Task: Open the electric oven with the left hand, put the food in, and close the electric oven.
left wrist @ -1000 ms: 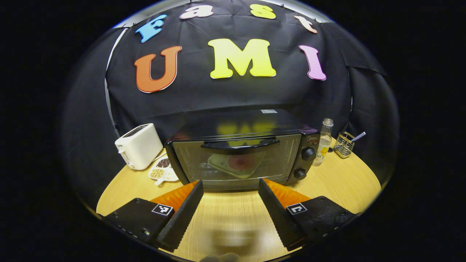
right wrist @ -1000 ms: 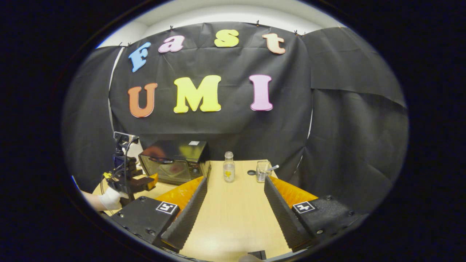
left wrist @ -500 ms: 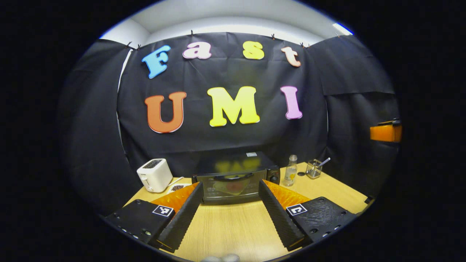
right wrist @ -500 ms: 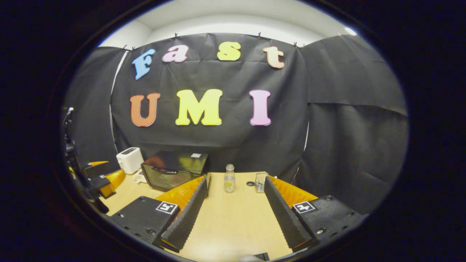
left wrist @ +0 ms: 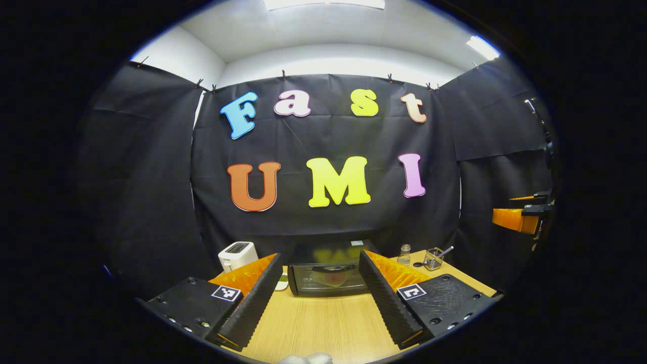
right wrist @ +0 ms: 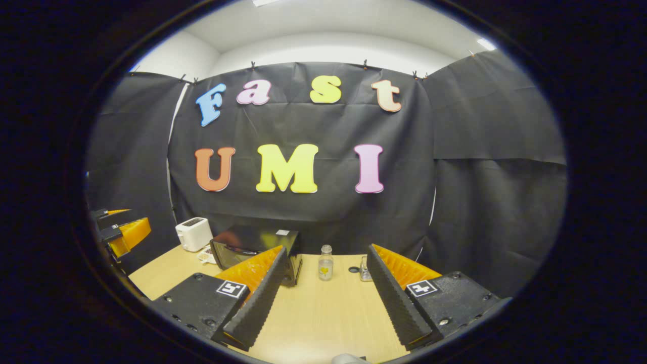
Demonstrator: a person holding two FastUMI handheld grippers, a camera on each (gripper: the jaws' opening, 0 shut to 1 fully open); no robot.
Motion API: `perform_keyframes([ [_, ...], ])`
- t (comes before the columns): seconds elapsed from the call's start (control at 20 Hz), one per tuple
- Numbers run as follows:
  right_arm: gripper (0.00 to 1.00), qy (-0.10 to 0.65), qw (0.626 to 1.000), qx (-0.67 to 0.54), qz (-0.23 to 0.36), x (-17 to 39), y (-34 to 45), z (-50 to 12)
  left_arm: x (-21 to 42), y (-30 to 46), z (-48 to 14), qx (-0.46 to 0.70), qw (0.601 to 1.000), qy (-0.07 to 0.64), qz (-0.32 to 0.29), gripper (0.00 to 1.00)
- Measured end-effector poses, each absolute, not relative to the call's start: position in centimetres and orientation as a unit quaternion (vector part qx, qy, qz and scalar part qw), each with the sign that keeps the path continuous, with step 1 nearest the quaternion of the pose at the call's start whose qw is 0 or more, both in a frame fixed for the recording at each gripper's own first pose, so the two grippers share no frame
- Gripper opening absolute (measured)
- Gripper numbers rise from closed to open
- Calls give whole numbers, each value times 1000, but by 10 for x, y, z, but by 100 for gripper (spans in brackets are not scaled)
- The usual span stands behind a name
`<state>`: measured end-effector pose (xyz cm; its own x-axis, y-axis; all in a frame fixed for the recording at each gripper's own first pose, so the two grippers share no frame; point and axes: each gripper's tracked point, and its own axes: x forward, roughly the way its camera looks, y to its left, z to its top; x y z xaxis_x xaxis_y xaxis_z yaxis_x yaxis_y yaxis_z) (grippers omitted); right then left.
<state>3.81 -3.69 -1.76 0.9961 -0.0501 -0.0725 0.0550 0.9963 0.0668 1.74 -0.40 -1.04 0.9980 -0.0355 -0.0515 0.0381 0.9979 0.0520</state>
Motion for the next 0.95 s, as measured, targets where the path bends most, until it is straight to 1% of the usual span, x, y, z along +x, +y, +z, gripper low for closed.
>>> perform_keyframes([
  [0.2,96,27,999,36,-18,37,-40,-11,16,-7,2,17,1000,17,-13,96],
  [0.4,96,24,999,35,-23,36,-44,-9,22,-8,5,18,1000,18,-12,96],
  [0.45,96,24,999,35,-25,35,-45,-9,22,-9,7,18,1000,17,-13,100],
  [0.5,96,25,999,36,-26,34,-46,-10,23,-10,8,19,1000,17,-15,96],
  [0.7,96,26,998,41,-32,32,-49,-11,22,-14,11,21,999,14,-21,96],
  [0.75,96,26,998,40,-33,32,-49,-11,23,-15,11,20,999,14,-23,100],
  [0.8,96,26,998,39,-33,31,-48,-11,24,-16,10,19,999,15,-24,96],
  [0.85,96,26,998,38,-33,30,-47,-11,23,-17,10,18,999,15,-26,96],
  [0.9,100,25,998,37,-33,30,-47,-10,23,-16,9,19,999,15,-26,96],
  [0.95,96,24,998,37,-33,30,-48,-9,24,-17,8,19,999,17,-26,96],
])
